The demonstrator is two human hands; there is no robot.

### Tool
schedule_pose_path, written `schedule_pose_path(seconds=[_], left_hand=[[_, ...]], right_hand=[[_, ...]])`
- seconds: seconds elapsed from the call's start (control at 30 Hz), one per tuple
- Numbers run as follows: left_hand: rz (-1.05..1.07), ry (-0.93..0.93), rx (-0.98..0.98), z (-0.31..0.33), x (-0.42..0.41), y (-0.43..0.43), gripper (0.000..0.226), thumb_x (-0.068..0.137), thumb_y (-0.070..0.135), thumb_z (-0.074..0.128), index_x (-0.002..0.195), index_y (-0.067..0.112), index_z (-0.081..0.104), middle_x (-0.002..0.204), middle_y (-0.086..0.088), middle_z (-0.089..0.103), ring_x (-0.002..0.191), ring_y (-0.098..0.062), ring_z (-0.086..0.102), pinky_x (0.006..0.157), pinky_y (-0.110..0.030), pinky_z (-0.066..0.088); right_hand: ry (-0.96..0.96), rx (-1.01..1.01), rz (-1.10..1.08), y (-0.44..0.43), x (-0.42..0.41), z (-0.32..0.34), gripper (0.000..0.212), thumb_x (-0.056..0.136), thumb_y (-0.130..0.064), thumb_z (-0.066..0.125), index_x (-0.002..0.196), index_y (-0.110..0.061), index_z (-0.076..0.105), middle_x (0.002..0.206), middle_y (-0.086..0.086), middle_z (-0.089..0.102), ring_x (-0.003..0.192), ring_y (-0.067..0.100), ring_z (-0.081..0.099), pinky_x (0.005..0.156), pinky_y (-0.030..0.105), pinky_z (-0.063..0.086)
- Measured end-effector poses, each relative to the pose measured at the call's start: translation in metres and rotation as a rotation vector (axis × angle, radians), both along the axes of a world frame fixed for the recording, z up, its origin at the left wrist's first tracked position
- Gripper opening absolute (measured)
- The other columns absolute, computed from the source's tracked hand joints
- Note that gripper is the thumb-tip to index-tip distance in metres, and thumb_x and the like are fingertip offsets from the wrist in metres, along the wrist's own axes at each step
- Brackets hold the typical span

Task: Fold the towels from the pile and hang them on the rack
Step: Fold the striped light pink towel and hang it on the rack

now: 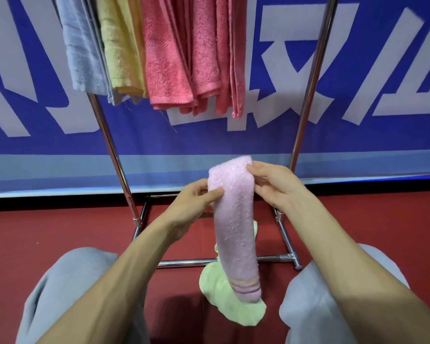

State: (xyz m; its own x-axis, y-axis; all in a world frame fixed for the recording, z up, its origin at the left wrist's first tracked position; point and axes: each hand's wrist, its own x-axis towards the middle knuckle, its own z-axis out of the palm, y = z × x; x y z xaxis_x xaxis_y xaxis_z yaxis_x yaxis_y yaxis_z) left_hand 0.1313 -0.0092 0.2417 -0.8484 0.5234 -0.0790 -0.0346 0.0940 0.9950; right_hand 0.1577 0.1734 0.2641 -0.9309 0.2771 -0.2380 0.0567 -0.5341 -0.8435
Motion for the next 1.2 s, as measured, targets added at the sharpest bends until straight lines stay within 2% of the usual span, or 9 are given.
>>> schedule_pose_path(seconds=[0.17,0.37,0.47,0.67,0.77,0.83,0.93,1.03,1.2], left_hand=[[0.085,0.13,0.095,0.014,0.0,-0.003,0.019,0.096,0.016,0.054,0.109,0.01,0.066,0.095,0.0,0.073,0.08,-0.006,0.066,0.065,-0.018,0.05],[0.195,0.086,0.125,0.028,-0.008,-0.014,0.02,0.094,0.02,0.056,0.097,0.006,0.07,0.08,-0.001,0.069,0.068,-0.011,0.06,0.062,-0.023,0.047],[0.263,0.047,0.129,0.031,-0.013,-0.023,0.024,0.092,0.021,0.06,0.095,-0.002,0.068,0.075,-0.004,0.064,0.066,-0.015,0.056,0.059,-0.023,0.043],[0.391,-0.071,0.158,0.031,-0.017,-0.037,0.029,0.088,0.017,0.064,0.102,-0.008,0.064,0.063,-0.007,0.053,0.053,-0.013,0.05,0.048,-0.019,0.045],[0.455,-0.131,0.196,0.03,-0.02,-0.039,0.035,0.087,0.015,0.066,0.106,-0.014,0.061,0.08,-0.014,0.061,0.069,-0.021,0.058,0.061,-0.027,0.053],[0.484,-0.182,0.218,0.03,-0.021,-0.038,0.026,0.088,0.014,0.065,0.099,-0.009,0.065,0.078,-0.013,0.059,0.07,-0.022,0.056,0.067,-0.033,0.051],[0.477,-0.233,0.238,0.027,-0.022,-0.034,0.016,0.088,0.01,0.062,0.075,0.001,0.06,0.054,-0.001,0.052,0.052,-0.015,0.048,0.06,-0.029,0.045],[0.427,-0.211,0.131,0.017,-0.023,-0.026,0.013,0.088,0.018,0.061,0.086,0.006,0.066,0.077,-0.004,0.065,0.071,-0.019,0.059,0.073,-0.033,0.05],[0.168,-0.215,-0.087,0.0,-0.016,-0.014,0.039,0.09,0.043,0.059,0.11,0.01,0.067,0.105,-0.002,0.072,0.092,-0.017,0.065,0.093,-0.035,0.044]], right_hand=[[-0.068,0.042,0.022,-0.012,-0.001,-0.008,0.016,0.088,-0.014,0.065,0.097,-0.001,0.066,0.085,0.009,0.067,0.078,0.019,0.064,0.081,0.032,0.054],[-0.169,0.211,0.369,-0.033,0.0,-0.021,0.071,0.09,-0.067,0.037,0.119,-0.008,0.064,0.113,0.013,0.068,0.11,0.03,0.062,0.106,0.044,0.042],[-0.185,0.24,0.486,-0.035,0.0,-0.022,0.085,0.087,-0.074,0.027,0.121,-0.004,0.062,0.103,0.012,0.068,0.102,0.028,0.06,0.105,0.043,0.04],[-0.124,0.231,0.528,-0.035,0.004,-0.018,0.047,0.082,-0.044,0.063,0.111,-0.007,0.066,0.098,0.006,0.066,0.093,0.02,0.062,0.098,0.04,0.046],[-0.003,0.282,0.545,-0.033,0.008,-0.014,0.025,0.083,-0.024,0.066,0.099,-0.005,0.067,0.087,0.002,0.069,0.087,0.014,0.063,0.093,0.037,0.049],[0.056,0.385,0.51,-0.033,0.011,-0.011,0.014,0.087,-0.011,0.064,0.097,-0.003,0.068,0.082,0.001,0.071,0.081,0.011,0.065,0.081,0.028,0.053],[0.1,0.59,0.348,-0.034,0.01,-0.01,0.01,0.084,-0.005,0.067,0.094,-0.003,0.07,0.082,0.004,0.069,0.075,0.01,0.062,0.069,0.02,0.051],[0.133,0.63,0.219,-0.035,0.006,-0.011,0.007,0.083,-0.003,0.068,0.09,-0.003,0.071,0.081,0.005,0.068,0.074,0.012,0.062,0.068,0.022,0.052],[0.142,0.551,0.159,-0.03,0.003,-0.004,0.012,0.087,-0.003,0.064,0.098,-0.001,0.07,0.084,0.006,0.07,0.075,0.015,0.065,0.069,0.026,0.055]])
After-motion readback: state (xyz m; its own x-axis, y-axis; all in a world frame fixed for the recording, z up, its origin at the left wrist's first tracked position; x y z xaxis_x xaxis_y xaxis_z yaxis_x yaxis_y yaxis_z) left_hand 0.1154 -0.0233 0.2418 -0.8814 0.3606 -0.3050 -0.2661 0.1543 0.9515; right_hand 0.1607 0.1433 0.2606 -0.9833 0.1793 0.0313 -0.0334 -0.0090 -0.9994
